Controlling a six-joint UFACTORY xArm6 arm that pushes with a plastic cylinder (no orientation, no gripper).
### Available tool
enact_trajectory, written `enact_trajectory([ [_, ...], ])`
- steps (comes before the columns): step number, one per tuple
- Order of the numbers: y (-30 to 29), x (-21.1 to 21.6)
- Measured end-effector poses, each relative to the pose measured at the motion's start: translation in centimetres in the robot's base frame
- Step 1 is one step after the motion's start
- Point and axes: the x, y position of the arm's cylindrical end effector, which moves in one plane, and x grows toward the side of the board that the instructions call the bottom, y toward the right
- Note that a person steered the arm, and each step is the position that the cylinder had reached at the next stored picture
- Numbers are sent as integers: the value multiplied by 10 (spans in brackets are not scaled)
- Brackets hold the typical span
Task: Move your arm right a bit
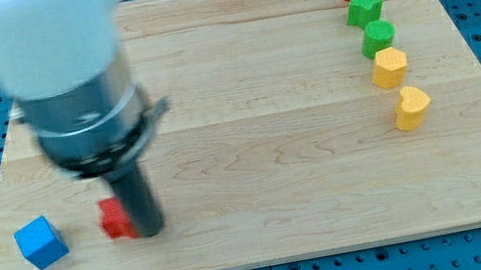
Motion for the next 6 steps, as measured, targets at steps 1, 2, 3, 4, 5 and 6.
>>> enact_trajectory([
  [1,-57,-18],
  [2,-15,-19],
  [3,88,-10],
  [4,166,-6],
  [5,246,-7],
  [6,325,-7],
])
